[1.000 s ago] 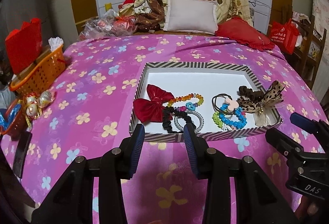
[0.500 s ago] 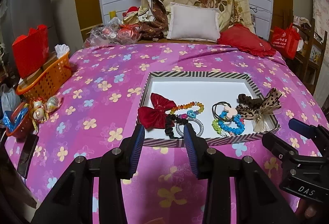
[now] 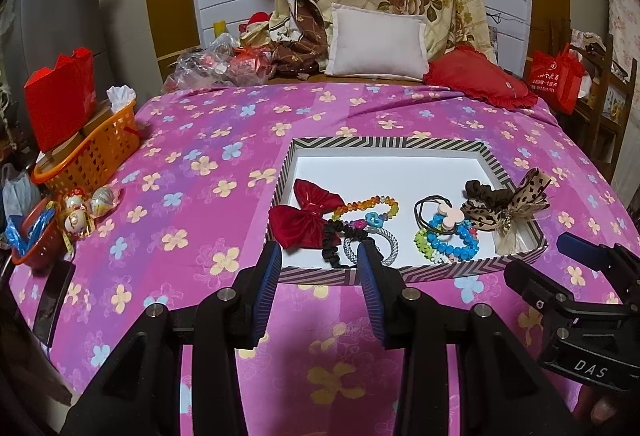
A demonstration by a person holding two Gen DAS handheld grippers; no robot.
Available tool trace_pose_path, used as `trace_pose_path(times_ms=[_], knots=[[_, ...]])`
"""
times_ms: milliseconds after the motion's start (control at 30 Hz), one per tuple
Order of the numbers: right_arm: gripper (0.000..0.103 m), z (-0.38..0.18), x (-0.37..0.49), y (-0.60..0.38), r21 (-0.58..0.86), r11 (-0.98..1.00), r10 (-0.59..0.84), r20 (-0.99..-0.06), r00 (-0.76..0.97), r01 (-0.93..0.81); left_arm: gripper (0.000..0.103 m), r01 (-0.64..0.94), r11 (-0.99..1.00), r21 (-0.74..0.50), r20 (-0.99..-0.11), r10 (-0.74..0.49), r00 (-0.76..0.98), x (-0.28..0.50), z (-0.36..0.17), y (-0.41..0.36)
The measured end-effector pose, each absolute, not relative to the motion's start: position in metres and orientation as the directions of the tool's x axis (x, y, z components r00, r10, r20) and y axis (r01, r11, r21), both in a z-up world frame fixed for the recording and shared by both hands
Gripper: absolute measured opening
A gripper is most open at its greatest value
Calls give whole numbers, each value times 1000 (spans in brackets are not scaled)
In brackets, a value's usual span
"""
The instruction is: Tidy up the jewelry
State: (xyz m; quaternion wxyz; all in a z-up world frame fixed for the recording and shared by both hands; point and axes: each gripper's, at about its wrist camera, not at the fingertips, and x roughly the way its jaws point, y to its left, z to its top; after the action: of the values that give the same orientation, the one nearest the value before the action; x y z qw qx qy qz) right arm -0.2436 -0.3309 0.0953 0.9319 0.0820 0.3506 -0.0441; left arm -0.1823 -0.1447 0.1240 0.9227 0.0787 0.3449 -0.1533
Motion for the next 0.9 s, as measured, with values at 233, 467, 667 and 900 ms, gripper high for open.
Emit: trace_pose_path(times_ms=[233, 467, 667, 900], knots=[[88, 94, -242, -331, 121, 983, -24, -661, 750, 139, 29, 338, 940, 39, -661, -230, 715, -182, 123, -144], [88, 92, -239, -329, 119, 984, -19, -667, 745, 132, 29, 340, 940, 38, -665, -230, 711, -178, 121, -144], [88, 91, -238, -329, 122, 984, -17, -670, 742, 132, 29, 341, 939, 38, -668, -230, 708, -174, 118, -143], [88, 88, -234, -330, 120, 984, -17, -678, 735, 133, 29, 345, 938, 39, -671, -231, 704, -173, 113, -146]])
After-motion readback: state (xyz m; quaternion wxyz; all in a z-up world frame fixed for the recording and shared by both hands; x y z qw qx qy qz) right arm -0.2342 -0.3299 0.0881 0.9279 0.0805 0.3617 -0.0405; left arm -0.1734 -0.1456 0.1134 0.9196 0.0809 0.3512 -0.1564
